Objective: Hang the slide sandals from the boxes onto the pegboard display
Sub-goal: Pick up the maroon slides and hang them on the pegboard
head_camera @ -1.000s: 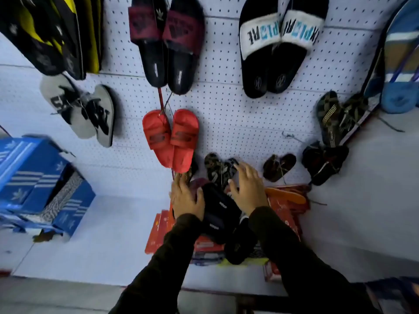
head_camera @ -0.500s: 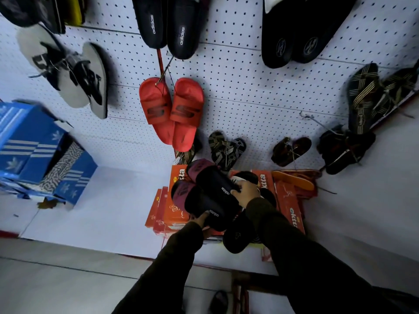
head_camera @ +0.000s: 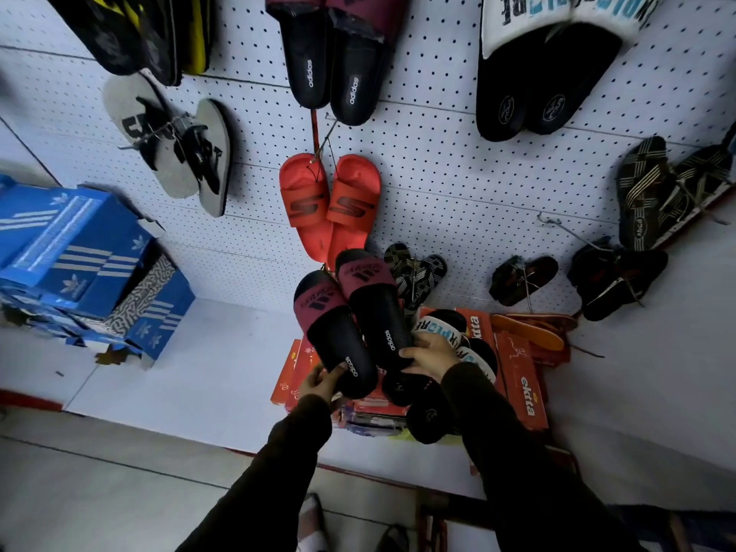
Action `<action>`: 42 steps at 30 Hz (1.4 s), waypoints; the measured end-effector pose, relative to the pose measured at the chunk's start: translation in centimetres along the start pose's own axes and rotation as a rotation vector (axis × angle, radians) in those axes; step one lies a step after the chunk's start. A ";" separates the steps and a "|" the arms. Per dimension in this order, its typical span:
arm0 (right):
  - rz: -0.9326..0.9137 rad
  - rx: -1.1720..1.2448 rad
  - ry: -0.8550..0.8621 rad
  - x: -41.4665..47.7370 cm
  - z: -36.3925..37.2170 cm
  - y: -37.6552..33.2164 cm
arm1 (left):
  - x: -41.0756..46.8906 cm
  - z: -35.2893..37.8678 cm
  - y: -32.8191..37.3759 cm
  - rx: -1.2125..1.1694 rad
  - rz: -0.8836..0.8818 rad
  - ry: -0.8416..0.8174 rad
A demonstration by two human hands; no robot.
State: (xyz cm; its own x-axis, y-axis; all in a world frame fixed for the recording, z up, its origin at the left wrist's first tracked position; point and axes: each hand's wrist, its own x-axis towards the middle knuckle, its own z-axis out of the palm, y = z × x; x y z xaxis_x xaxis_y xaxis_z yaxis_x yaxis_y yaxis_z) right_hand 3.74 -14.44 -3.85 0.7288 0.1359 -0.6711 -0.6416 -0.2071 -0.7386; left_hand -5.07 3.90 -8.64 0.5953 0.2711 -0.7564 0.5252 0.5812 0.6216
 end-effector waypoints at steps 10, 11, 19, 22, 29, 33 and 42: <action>-0.291 -0.049 -0.049 -3.6 3.4 -6.5 | -5.3 -2.6 9.5 0.039 0.432 -0.151; -0.340 -0.076 -0.051 -3.8 3.8 -7.4 | -5.6 -2.8 10.8 0.054 0.472 -0.157; -0.713 -0.033 -0.029 -7.7 6.8 -15.8 | -8.0 -2.4 21.1 0.094 0.749 -0.212; -0.822 -0.016 0.007 -8.9 7.6 -19.0 | -8.9 -1.8 24.9 0.088 0.825 -0.215; -1.000 0.051 0.115 -10.7 8.7 -27.0 | -10.9 0.4 33.4 0.110 1.003 -0.233; -0.997 0.136 0.102 -10.8 8.2 -30.3 | -12.7 2.2 37.2 0.111 1.079 -0.266; -0.911 0.147 0.124 -8.1 6.7 -33.2 | -11.2 6.0 41.1 0.107 0.979 -0.282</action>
State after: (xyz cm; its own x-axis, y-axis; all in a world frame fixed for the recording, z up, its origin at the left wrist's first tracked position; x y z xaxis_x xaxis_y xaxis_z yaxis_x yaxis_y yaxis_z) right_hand 17.58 -2.12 25.69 0.9810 0.0793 0.1769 0.1729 0.0548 -0.9834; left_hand 13.48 20.16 26.66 0.9064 0.3912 0.1595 -0.2248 0.1268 0.9661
